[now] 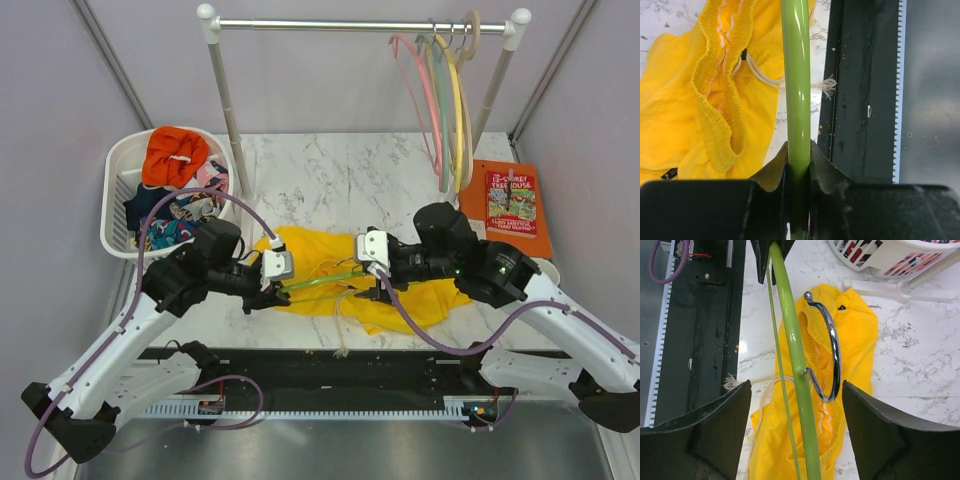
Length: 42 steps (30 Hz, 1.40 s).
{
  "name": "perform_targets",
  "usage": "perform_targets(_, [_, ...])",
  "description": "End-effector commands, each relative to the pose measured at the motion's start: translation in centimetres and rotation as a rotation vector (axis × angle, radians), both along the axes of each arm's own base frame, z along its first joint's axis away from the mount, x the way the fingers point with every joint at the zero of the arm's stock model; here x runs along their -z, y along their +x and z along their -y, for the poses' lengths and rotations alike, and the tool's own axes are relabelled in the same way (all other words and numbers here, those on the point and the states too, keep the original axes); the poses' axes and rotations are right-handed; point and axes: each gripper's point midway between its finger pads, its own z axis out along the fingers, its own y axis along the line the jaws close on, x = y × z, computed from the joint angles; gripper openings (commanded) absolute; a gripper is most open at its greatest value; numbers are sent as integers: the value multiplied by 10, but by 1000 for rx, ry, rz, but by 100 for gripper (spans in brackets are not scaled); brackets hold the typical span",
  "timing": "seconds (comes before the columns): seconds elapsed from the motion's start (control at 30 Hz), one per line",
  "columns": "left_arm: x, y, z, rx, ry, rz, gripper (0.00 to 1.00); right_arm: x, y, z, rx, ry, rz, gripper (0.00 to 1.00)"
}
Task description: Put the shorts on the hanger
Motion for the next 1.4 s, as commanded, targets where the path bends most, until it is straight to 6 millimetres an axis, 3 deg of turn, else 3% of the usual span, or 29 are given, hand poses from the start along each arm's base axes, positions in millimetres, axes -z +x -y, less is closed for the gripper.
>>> perform_targets(0.0, [-28,-2,16,37,-128,12,2,-4,6,-18,-38,38,18,77])
perform_targets(0.07, [-28,0,17,33,-127,14,2,-3,7,-21,-40,36,10,67])
perform_targets(0.1, [-29,1,17,27,-131,13,2,-2,8,-23,-44,35,6,46])
perform_targets(0.2, [-28,6,18,-17,-134,-1,4,-3,9,-24,-41,27,-4,0])
perform_targets(0.33, [-15,17,12,-91,-99,18,31,-5,20,-12,44,5,41,0])
perform_targets(0.47, [-2,29,4,-159,-67,55,40,7,24,16,119,-88,77,0])
perform_targets(0.6, [13,46,-5,-243,-40,44,51,20,16,51,145,-188,133,0])
perform_targets(0.7, [16,60,-9,-292,-41,88,58,25,12,67,162,-226,141,0])
perform_targets(0.8, [23,69,-8,-300,-18,99,59,31,10,74,182,-257,131,0])
perform_targets(1.0, [58,92,-12,-334,142,128,56,43,12,80,169,-326,130,0])
perform_targets(1.1, [60,99,-7,-344,173,170,56,52,15,81,170,-361,136,0])
perform_targets(1.2, [63,103,-1,-345,204,234,55,56,20,81,183,-368,149,0])
perform_targets(1.37, [88,105,1,-284,309,265,53,64,29,82,214,-386,170,0])
